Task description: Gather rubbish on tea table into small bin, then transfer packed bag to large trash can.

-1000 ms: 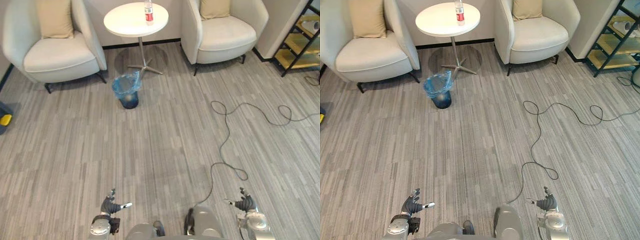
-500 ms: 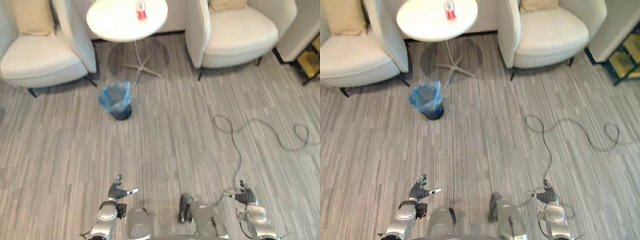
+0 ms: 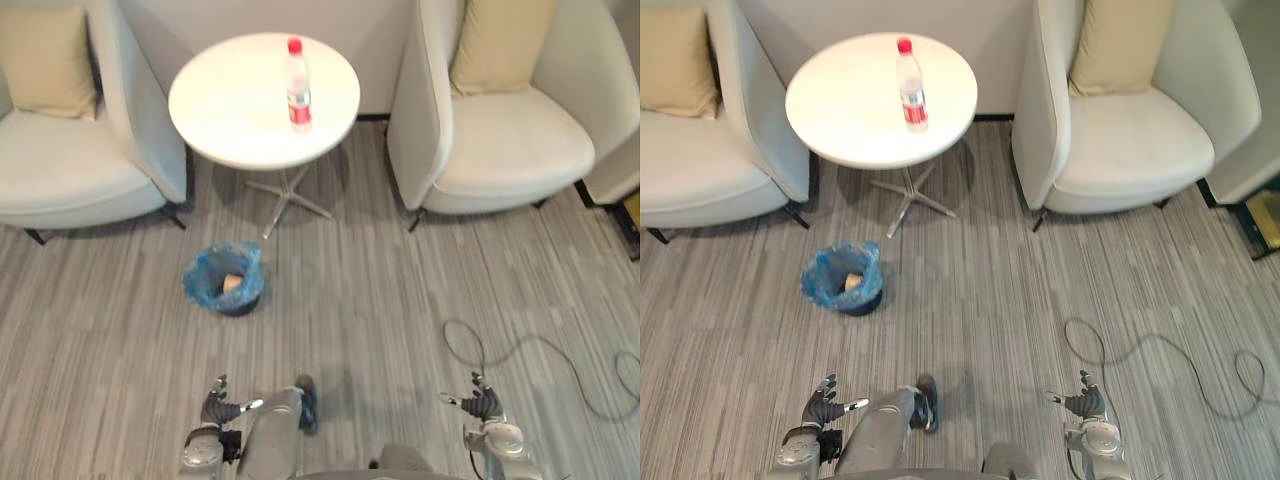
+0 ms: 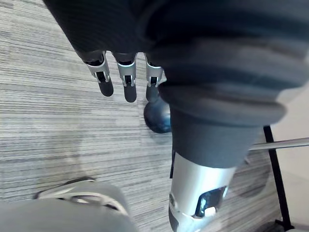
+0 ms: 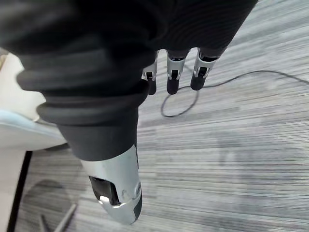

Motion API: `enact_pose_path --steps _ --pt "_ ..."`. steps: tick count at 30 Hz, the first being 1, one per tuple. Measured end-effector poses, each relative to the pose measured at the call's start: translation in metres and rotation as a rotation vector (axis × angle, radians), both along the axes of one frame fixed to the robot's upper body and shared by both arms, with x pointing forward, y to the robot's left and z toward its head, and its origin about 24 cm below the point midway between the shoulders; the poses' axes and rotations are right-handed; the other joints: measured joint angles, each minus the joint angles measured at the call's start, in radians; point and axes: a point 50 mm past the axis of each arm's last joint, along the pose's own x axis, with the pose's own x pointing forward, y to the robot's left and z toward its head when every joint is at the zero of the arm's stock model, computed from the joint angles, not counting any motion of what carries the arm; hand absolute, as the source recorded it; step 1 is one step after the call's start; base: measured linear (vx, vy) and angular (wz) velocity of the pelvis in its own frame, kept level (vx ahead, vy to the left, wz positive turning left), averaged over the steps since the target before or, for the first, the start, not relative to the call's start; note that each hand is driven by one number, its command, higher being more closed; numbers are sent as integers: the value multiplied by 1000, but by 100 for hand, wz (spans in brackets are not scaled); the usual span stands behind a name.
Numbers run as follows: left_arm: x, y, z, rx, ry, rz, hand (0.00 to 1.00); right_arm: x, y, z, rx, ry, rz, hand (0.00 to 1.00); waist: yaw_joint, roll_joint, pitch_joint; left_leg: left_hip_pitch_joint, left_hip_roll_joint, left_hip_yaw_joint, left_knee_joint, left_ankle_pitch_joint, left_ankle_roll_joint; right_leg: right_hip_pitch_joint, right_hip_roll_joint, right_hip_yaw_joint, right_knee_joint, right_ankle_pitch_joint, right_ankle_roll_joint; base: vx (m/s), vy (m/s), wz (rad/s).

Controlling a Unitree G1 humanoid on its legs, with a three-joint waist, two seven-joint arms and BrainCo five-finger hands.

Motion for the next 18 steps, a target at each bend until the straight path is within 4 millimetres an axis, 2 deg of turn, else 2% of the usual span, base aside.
enact_pose_path --steps 1,2,3,4,5,6,7,8,9,10,12,14,16,17,18 --pt "7 -1 3 -1 -19 -4 0 -1 -1 0 -1 -1 -2 0 -13 9 1 39 12 -22 -22 0 -2 -58 30 17 -190 5 18 759 -130 103" --pt "12 -1 5 0 -35 -8 0 -1 -2 0 -2 -1 -5 0 -23 9 1 66 22 -46 -35 -5 -18 -96 50 61 -408 62 45 619 -150 104" --pt "14 -1 6 0 -40 -8 0 -3 -2 0 -3 6 -10 0 -30 7 0 82 26 -59 -39 -18 -43 -108 61 87 -512 121 45 628 -206 117" --pt "13 0 5 1 -34 -4 0 -11 -3 -4 -2 30 -17 0 -43 5 0 118 42 -89 -43 -49 -95 -103 85 152 -603 327 49 649 -258 92" --pt "13 -5 2 -15 -23 -1 0 -16 -7 -5 -9 47 -27 0 -40 28 -2 128 68 -121 -39 -60 -111 -89 117 164 -588 361 20 758 -323 72" --pt "11 -6 1 -19 -18 0 0 -12 -6 -3 -1 23 -44 0 -22 31 -6 107 95 -121 11 -38 -145 -100 128 165 -522 305 -9 612 -281 31" --pt "10 -7 0 -22 -12 2 0 -11 -6 -2 1 16 -53 0 -20 30 -6 98 98 -124 66 -27 -162 -101 124 153 -488 273 -16 576 -267 37" --pt "10 -11 -1 -38 -11 18 0 -12 -6 -2 3 16 -60 0 -28 32 -3 46 110 -115 240 22 -157 -57 121 126 -467 226 -35 557 -251 67" --pt "9 -17 -2 -60 -12 29 0 -16 -2 -3 10 17 -54 0 -27 38 3 -46 167 -93 474 97 -154 33 123 91 -503 206 -52 640 -276 71" --pt "9 -22 -3 -73 -11 27 0 -19 1 -3 17 15 -51 0 -19 38 6 -92 217 -44 608 87 -144 107 132 79 -534 199 -63 510 -216 52" --pt "8 -30 -4 -95 -10 23 0 -20 8 -2 34 -7 -54 0 5 20 9 -159 271 38 704 78 -131 229 131 68 -616 194 -70 434 -167 18" --pt "8 -36 -5 -110 -9 20 0 -17 12 -1 44 -28 -57 0 19 13 7 -216 281 98 608 73 -131 302 126 59 -695 194 -70 343 -70 4" --pt "6 -37 -6 -113 -2 21 0 -14 13 1 50 -39 -62 0 19 35 6 -243 248 156 322 85 -139 357 124 58 -736 179 -46 327 56 -1" --pt "2 -38 -8 -114 11 18 0 -18 11 0 47 -30 -71 0 18 58 -7 -230 215 171 138 169 -153 371 136 58 -738 158 -25 286 89 0" --pt "-1 -39 -9 -116 21 16 0 -19 9 0 39 -26 -70 0 18 80 -13 -225 210 169 70 262 -147 374 152 60 -737 143 -14 275 144 0"
